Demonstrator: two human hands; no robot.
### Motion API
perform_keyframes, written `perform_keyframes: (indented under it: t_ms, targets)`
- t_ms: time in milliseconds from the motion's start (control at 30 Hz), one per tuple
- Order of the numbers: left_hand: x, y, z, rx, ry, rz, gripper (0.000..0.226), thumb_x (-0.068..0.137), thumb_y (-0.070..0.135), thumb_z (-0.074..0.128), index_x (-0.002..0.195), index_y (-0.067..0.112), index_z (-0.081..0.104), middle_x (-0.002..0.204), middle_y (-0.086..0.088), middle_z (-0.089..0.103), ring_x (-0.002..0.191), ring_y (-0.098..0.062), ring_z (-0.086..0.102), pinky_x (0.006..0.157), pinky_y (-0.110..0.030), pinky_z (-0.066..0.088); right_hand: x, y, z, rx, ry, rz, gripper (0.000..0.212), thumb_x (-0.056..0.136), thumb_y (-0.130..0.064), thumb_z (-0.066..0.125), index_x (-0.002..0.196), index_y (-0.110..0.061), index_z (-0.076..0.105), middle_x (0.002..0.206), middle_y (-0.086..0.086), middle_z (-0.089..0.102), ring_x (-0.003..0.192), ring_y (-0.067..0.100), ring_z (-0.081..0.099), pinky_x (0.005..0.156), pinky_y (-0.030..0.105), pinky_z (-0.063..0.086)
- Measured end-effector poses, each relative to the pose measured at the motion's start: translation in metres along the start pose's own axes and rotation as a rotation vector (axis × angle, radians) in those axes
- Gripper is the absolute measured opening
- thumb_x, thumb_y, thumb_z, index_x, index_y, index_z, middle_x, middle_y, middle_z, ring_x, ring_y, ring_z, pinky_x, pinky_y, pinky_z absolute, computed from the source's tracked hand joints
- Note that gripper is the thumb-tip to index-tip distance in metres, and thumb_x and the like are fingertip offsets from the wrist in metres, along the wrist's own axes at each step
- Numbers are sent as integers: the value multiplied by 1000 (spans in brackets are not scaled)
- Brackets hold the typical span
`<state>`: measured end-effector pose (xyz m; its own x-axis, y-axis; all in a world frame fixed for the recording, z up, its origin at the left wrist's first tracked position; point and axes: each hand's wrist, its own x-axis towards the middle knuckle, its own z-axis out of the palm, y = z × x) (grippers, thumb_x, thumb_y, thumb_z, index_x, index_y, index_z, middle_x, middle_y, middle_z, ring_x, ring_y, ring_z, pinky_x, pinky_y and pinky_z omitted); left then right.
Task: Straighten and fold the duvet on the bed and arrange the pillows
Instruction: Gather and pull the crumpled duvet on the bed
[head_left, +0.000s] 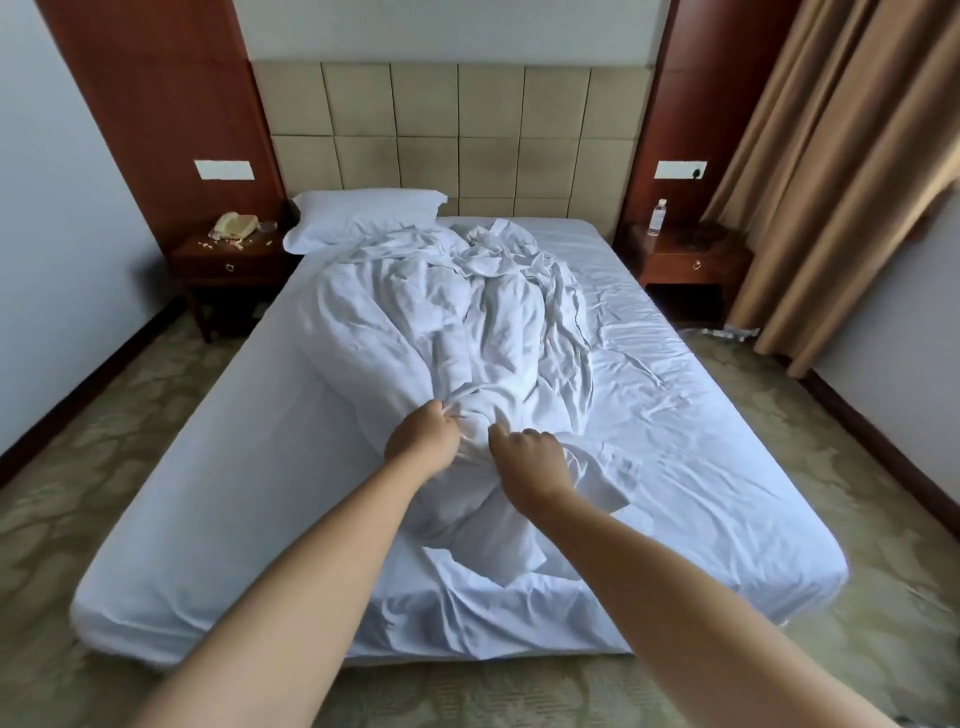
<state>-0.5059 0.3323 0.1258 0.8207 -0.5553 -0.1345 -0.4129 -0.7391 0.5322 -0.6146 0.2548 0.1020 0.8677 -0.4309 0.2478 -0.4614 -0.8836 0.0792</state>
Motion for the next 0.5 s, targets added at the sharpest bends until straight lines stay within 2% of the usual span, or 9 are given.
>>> perform_keyframes:
  t_ms: [33,67,100,133,200,267,367,433,500]
  targets:
    - [-4,10,6,28,8,-3,34,95,20,33,123,11,50,133,-16,53,118,-35,52,92,-35,41,-3,15,-4,-18,-6,-53,41,29,-6,83,60,-17,59,40,0,50,36,20,55,40,20,37]
    - [-10,22,14,45,25,4,32,95,19,33,122,11,48,132,-15,53,117,-35,52,90,-36,41,-6,31,-8,-32,1,-71,43,24,-6,84,54,-18,56,36,-2,46,31,19,50,38,18,34]
    - [-17,33,22,55,49,21,30,94,19,34,121,11,45,131,-15,53,116,-35,52,89,-36,42,-11,48,-14,-27,-22,-72,39,31,-7,84,58,-17,57,39,0,50,35,20,54,40,19,36]
    - [-22,43,32,65,78,54,31,94,20,36,124,11,43,132,-16,51,117,-34,51,90,-37,41,-15,66,-21,-1,-54,-67,29,49,-8,80,71,-14,61,51,5,59,48,23,62,47,24,40]
    - [-31,62,54,92,78,134,48,94,22,42,140,12,32,141,-16,40,127,-32,43,99,-37,38,-21,104,-30,-13,-63,-75,23,85,-8,52,107,-10,56,89,12,69,86,31,66,68,33,44]
    - [-39,81,73,77,-10,152,67,93,25,47,150,12,15,149,-16,29,136,-31,34,107,-37,33,-23,134,-31,24,-27,-77,29,92,-9,40,120,-11,48,105,12,66,100,32,62,75,35,43]
    - [-48,104,90,-60,-90,125,87,83,27,53,153,17,4,152,-10,27,138,-27,32,109,-41,35,-30,154,-42,60,-24,-135,27,92,-9,41,118,-10,48,108,12,65,100,33,61,70,34,37]
    - [-49,115,96,-109,-67,126,95,67,35,51,152,25,9,148,-5,36,134,-24,40,103,-42,42,-32,168,-52,44,-22,-199,27,90,-7,42,116,-8,49,107,14,65,99,33,62,67,33,32]
    - [-50,130,98,-116,-61,118,90,56,39,47,144,27,27,133,1,51,122,-21,52,95,-40,48,-32,187,-64,-11,13,-266,26,89,-6,45,115,-6,49,105,14,65,97,33,62,66,33,33]
